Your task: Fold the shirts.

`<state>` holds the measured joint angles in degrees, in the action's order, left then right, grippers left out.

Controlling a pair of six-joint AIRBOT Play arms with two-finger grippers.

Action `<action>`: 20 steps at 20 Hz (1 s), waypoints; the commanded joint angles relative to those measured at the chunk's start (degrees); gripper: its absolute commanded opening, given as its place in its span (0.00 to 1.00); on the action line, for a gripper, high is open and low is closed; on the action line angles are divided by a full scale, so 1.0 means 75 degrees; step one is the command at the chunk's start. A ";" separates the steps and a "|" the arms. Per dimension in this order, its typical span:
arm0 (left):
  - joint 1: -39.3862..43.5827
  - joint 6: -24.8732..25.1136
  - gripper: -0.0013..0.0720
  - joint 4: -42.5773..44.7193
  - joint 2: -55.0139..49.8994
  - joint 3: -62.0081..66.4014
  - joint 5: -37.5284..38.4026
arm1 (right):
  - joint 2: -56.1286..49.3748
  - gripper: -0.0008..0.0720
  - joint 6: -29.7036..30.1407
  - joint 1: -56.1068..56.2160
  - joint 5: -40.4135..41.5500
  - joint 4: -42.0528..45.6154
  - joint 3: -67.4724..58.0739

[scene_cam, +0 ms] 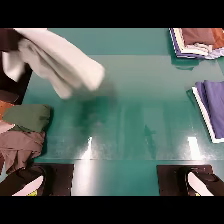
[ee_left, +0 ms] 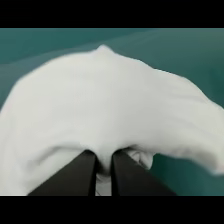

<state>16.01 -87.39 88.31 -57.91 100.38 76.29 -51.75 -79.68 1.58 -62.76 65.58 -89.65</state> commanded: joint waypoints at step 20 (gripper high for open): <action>0.0627 0.0428 0.84 -0.2518 -0.1174 -0.5461 -0.0233 | -0.0003 0.03 0.0003 0.0003 -0.0857 0.0006 -0.0361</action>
<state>23.27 -86.72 75.79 -67.92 69.01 75.70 -51.72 -79.66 1.58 -68.88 65.65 -92.31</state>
